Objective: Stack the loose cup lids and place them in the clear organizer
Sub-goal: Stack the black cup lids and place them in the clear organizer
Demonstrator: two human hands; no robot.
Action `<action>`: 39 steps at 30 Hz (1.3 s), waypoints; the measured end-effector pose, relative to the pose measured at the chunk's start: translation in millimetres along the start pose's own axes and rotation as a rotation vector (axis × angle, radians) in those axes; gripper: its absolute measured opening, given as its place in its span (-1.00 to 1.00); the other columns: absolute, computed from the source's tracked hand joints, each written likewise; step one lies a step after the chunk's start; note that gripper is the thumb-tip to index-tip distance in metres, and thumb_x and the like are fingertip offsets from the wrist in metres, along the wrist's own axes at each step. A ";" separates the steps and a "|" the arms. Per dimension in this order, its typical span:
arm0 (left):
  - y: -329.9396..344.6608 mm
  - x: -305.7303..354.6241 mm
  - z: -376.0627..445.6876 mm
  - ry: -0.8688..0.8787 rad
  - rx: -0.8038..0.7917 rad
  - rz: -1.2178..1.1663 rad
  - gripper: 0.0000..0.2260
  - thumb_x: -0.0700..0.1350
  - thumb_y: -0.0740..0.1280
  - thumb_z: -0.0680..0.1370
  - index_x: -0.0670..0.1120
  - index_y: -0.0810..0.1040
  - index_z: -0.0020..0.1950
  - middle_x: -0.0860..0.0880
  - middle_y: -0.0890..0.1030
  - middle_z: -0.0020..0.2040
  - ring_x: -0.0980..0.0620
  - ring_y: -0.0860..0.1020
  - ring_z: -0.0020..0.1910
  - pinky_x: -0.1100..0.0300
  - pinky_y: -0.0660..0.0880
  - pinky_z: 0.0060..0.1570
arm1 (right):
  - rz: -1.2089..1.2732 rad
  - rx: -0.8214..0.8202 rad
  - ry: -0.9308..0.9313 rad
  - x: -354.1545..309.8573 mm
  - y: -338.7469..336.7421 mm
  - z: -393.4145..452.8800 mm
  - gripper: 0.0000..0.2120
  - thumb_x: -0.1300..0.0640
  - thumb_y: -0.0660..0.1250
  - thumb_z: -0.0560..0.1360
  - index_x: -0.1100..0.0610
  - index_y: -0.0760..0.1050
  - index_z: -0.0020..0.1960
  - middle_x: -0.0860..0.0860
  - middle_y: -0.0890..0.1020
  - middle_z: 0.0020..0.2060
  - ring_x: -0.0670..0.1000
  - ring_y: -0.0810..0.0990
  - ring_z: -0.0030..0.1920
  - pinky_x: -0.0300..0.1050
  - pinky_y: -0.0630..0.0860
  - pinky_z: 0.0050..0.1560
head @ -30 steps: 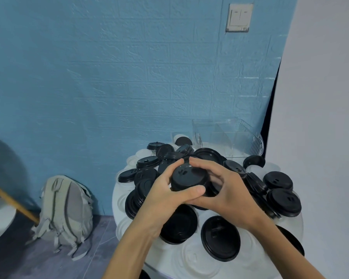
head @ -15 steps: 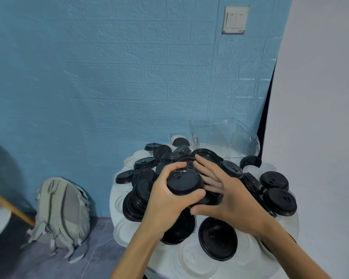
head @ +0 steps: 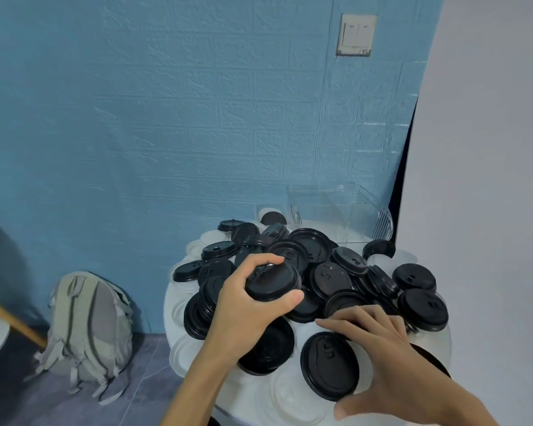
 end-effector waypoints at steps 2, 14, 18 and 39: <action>0.8 -0.7 -0.4 -0.004 -0.003 -0.003 -0.59 -0.14 0.64 0.36 0.13 0.63 0.13 0.19 0.68 0.03 0.20 0.65 0.04 0.38 0.52 0.05 | -0.010 0.015 0.004 1.4 0.2 2.5 -0.14 -0.57 0.37 0.17 -0.53 0.12 0.41 -0.51 0.13 0.30 -0.28 -0.01 0.44 -0.24 -0.03 0.38; -4.4 -13.8 -0.9 -0.018 0.010 0.055 -0.53 -0.13 0.66 0.34 0.17 0.61 0.15 0.24 0.67 0.04 0.22 0.65 0.05 0.38 0.53 0.06 | 0.210 0.153 0.035 4.8 -4.4 3.6 -0.22 -0.50 0.53 0.14 -0.42 0.40 0.30 -0.42 0.31 0.30 -0.19 0.18 0.41 -0.09 0.26 0.36; -4.1 -13.6 -1.1 -0.005 0.018 0.077 -0.49 -0.13 0.66 0.33 0.21 0.59 0.18 0.25 0.67 0.07 0.23 0.64 0.07 0.39 0.52 0.08 | 0.260 0.175 0.012 2.6 -1.6 6.5 -0.21 -0.47 0.56 0.13 -0.46 0.40 0.31 -0.38 0.35 0.31 -0.14 0.21 0.42 -0.04 0.21 0.40; 2.7 -9.8 4.0 0.024 -0.014 0.061 -0.14 -0.13 0.70 0.26 0.24 0.37 0.44 0.30 0.64 0.17 0.27 0.63 0.15 0.33 0.54 0.15 | 0.831 0.153 -0.044 -45.4 -47.0 88.3 -0.47 0.20 0.59 0.42 -0.11 0.56 0.32 -0.10 0.63 0.23 -0.05 0.66 0.20 0.03 0.60 0.25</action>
Point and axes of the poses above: each hand's wrist, its own z-axis towards the middle knuckle, its own y-axis out of the palm, x = y × z, the point moved 5 cm from there along z, towards the middle knuckle
